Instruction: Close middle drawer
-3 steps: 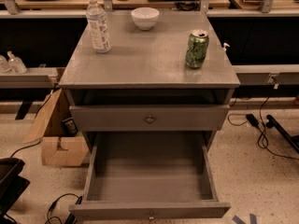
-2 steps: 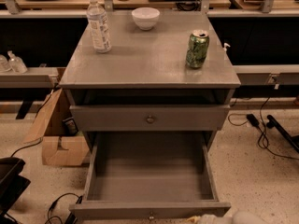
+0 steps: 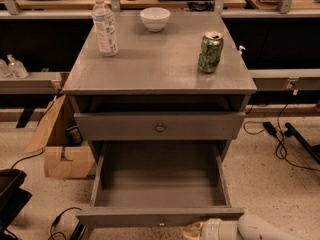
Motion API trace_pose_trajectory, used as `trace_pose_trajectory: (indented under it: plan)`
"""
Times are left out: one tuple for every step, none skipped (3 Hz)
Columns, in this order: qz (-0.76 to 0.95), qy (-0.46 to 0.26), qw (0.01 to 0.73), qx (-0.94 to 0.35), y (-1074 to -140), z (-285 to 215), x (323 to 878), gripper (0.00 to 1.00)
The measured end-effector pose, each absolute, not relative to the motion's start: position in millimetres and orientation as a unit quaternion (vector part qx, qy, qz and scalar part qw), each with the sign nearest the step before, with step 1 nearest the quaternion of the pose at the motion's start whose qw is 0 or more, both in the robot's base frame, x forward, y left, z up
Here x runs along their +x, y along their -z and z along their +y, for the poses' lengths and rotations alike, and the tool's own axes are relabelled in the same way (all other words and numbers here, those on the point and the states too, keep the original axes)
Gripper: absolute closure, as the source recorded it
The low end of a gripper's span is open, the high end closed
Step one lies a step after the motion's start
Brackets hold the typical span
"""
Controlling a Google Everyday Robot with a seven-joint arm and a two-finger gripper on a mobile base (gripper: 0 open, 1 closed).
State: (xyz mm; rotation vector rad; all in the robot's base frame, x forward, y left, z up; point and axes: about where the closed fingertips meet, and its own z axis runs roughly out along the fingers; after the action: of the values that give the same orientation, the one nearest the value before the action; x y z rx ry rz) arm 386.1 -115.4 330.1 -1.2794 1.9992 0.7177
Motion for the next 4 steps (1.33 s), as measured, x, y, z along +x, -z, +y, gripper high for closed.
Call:
trace_pose_trajectory:
  plan:
    - [0.754,-0.265,0.339,-0.496,-340.2,-106.2,415.3,1.00]
    - [0.754,-0.265,0.339,-0.496,-340.2,-106.2,415.3,1.00]
    - [0.741,-0.253,0.360,-0.507,-356.4,-84.4,471.3,1.00]
    - [0.738,-0.251,0.365,-0.509,-359.6,-79.8,478.8,1.00]
